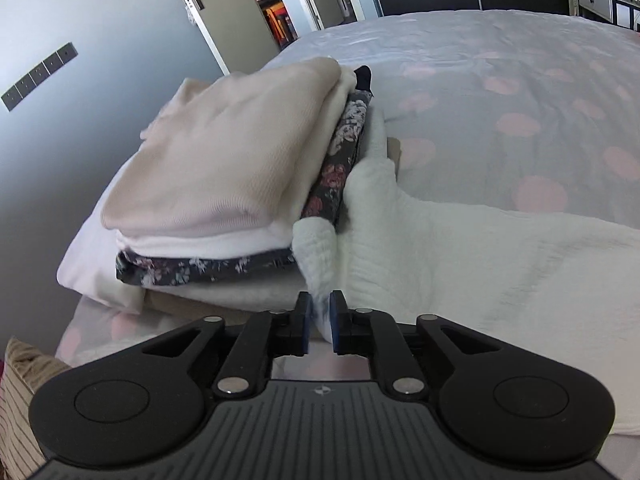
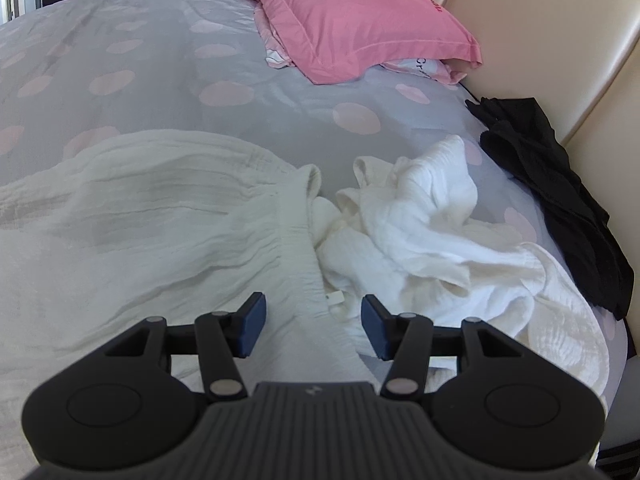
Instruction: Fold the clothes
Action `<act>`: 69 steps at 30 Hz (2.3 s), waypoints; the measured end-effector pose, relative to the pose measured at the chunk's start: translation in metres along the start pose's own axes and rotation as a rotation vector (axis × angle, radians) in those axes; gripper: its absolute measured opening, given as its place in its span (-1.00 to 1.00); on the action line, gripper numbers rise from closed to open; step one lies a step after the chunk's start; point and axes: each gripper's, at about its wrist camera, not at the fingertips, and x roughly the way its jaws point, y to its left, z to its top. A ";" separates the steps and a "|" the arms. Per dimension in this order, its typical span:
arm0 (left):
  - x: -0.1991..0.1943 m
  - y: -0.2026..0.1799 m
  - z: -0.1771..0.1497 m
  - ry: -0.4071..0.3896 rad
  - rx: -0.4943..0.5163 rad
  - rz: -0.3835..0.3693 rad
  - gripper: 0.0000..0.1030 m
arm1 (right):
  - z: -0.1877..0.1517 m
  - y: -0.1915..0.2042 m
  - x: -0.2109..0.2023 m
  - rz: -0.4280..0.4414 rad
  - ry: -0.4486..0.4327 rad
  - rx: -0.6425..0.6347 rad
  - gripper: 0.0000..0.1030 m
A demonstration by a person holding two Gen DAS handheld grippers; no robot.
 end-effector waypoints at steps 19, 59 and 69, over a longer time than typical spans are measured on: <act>-0.117 -0.009 -0.097 0.034 0.184 -0.228 -0.32 | -0.048 -0.085 -0.060 0.157 0.020 0.266 0.28; -0.070 -0.021 -0.081 0.135 -0.021 -0.141 -0.87 | 0.023 0.008 -0.042 0.034 -0.089 0.210 -0.90; -0.101 -0.048 -0.073 -0.029 0.114 -0.128 -0.59 | 0.030 0.012 -0.050 0.126 -0.099 0.206 -0.27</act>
